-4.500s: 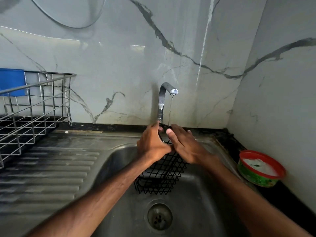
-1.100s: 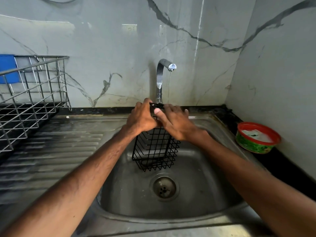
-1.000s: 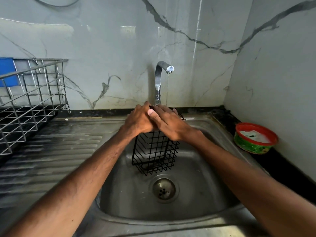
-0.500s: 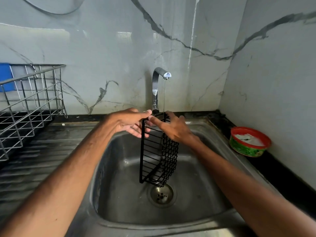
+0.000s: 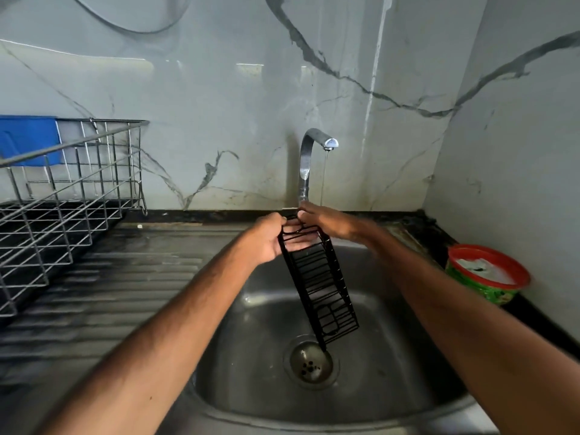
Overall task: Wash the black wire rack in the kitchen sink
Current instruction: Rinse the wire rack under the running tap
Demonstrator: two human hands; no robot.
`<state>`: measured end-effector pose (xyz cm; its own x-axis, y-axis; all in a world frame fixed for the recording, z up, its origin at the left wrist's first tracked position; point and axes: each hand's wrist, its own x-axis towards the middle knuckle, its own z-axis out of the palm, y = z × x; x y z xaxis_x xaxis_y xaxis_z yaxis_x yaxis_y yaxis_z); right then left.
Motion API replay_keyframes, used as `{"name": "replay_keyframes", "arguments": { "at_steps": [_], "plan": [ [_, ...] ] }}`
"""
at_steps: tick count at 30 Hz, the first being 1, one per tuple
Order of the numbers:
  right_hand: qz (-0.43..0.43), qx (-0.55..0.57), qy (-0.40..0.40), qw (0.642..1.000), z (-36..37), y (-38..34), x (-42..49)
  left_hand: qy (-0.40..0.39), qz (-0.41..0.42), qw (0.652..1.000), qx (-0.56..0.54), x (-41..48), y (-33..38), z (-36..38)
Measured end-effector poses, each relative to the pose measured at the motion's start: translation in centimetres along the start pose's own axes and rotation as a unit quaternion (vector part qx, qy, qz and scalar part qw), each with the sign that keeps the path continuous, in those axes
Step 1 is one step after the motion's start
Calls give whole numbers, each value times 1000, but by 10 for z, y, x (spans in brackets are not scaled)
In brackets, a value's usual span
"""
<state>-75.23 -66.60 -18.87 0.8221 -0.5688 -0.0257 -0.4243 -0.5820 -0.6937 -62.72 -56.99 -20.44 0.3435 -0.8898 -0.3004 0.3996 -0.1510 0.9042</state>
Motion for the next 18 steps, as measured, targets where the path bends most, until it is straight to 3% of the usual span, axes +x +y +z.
{"name": "replay_keyframes", "arguments": {
  "at_steps": [3, 6, 9, 14, 18],
  "plan": [
    [9, -74, -10, 997, -3, -11, -6, 73, 45, 995, -52, 5, -7, 13],
    [-64, -184, 12, 981, 17, -20, -18, 136, 62, 987, -60, 10, -10, 13],
    [-142, -270, 74, 949, 33, -11, -43, 148, 56, 985, -64, 9, -11, 13],
    [-154, -275, 82, 946, 37, -18, -85, 127, 66, 986, -85, 10, -15, 22],
    [-178, -249, 81, 949, 35, -15, -75, 154, 67, 981, -93, 11, -13, 17]
  ]
}}
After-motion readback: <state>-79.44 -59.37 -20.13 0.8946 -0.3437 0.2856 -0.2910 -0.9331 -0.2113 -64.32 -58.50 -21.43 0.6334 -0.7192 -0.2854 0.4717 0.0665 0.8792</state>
